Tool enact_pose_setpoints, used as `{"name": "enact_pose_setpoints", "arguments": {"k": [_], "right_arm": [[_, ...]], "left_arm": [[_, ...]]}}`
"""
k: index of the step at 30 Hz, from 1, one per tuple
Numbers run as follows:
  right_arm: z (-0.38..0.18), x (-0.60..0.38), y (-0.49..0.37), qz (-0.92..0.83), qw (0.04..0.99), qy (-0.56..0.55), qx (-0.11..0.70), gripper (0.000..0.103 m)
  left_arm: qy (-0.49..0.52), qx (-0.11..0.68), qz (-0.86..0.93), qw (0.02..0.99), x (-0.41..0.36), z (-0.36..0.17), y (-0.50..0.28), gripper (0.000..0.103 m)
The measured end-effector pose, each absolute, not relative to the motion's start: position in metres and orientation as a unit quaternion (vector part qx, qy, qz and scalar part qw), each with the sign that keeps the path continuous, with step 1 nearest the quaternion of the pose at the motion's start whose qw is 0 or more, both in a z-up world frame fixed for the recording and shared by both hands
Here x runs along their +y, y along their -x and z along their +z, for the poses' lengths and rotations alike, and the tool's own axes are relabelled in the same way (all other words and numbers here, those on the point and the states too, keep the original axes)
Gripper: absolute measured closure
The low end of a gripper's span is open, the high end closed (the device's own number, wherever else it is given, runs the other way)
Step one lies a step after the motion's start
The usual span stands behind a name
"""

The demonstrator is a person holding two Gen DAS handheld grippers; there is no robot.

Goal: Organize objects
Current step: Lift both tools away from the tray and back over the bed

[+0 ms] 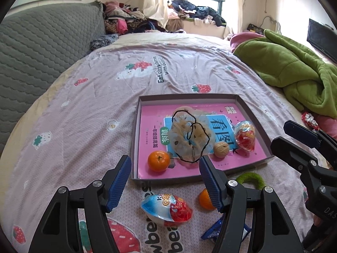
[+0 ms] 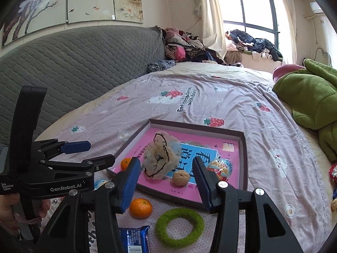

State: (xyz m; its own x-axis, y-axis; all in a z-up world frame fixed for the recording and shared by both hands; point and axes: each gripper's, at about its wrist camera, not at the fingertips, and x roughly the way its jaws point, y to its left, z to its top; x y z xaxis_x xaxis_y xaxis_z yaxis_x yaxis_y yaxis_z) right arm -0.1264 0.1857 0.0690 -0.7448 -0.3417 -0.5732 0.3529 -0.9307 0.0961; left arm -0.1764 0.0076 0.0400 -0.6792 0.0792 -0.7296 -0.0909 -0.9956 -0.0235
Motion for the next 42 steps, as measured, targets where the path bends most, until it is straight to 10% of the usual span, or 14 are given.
{"name": "enact_pose_setpoints", "arguments": {"k": [42], "right_arm": [[0.106, 0.194, 0.067, -0.948, 0.197, -0.249, -0.007, 0.045]], "left_arm": [[0.331, 0.02, 0.943, 0.026, 0.006, 0.088, 0.112, 0.034]]}}
